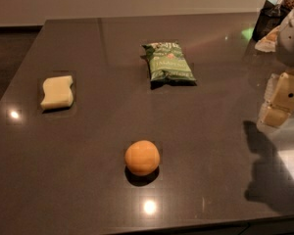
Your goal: Pick green jalapeno chip bag
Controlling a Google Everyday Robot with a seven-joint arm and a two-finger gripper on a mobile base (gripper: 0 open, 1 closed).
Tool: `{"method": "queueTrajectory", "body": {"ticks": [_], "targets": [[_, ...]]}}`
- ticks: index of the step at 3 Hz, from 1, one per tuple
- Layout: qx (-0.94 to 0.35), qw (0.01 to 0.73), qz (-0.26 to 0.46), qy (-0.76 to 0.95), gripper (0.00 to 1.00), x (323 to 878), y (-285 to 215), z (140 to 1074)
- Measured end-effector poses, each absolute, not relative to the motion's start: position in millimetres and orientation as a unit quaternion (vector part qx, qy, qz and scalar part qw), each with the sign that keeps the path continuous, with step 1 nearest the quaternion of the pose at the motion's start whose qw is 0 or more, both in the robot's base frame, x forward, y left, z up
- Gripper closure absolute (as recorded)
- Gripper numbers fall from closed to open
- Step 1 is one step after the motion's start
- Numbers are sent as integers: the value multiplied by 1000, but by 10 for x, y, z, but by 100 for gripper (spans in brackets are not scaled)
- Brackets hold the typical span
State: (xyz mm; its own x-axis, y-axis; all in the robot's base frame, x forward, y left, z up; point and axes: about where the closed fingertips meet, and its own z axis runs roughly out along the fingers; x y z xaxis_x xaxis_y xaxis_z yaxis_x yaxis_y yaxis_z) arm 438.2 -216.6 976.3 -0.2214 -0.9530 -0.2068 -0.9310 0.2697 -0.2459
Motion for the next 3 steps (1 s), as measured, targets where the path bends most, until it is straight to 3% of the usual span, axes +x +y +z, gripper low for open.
{"method": "queueTrajectory", "body": {"ticks": [3], "targets": [[-591, 158, -25, 791, 0, 4643, -1955, 9708]]}}
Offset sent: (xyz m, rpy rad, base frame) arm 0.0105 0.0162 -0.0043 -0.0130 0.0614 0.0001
